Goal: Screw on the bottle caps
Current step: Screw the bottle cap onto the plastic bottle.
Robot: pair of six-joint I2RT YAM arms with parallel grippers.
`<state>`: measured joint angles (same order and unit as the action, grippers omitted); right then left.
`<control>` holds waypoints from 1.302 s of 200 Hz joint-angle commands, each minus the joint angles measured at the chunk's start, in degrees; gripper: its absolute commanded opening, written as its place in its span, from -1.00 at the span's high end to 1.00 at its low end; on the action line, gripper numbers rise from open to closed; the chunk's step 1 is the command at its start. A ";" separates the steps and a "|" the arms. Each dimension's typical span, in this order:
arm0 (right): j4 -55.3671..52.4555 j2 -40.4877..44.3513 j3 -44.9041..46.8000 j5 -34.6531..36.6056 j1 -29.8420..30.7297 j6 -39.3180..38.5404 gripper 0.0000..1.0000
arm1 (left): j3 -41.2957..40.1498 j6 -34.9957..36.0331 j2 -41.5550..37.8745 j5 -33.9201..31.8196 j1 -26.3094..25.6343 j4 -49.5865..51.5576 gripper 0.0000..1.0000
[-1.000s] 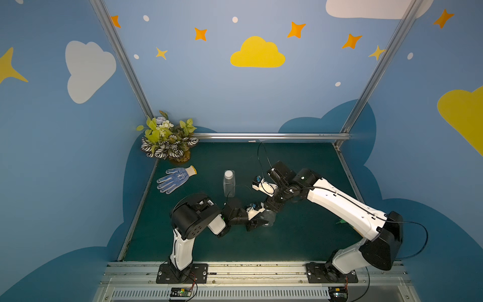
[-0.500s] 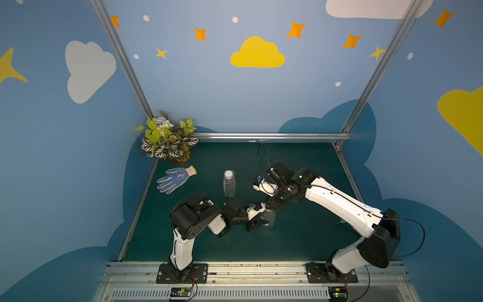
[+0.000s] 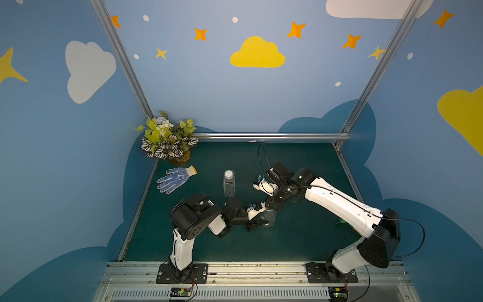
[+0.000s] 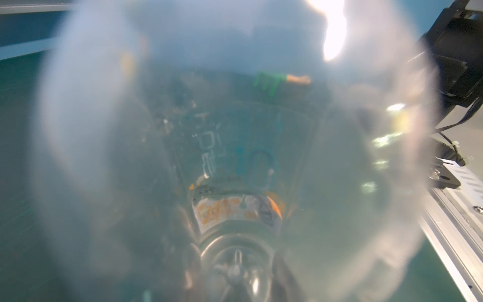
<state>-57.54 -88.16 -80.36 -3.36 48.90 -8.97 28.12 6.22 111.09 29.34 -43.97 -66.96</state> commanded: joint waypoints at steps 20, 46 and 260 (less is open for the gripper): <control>-0.60 -3.43 2.31 7.25 3.91 10.50 0.89 | -0.60 2.11 -1.40 -8.18 -1.11 -2.74 0.19; -2.25 -5.43 0.92 13.31 5.86 16.85 1.00 | -0.82 2.48 -1.40 -10.70 -1.73 -3.47 0.19; -0.98 -1.23 -2.80 16.49 10.43 21.69 -0.34 | -1.01 3.15 -2.10 -10.53 -2.49 -2.83 0.18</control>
<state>-62.41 -93.19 -85.03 21.06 59.86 20.78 26.65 8.75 110.61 16.14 -46.48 -69.45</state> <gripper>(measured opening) 0.622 0.413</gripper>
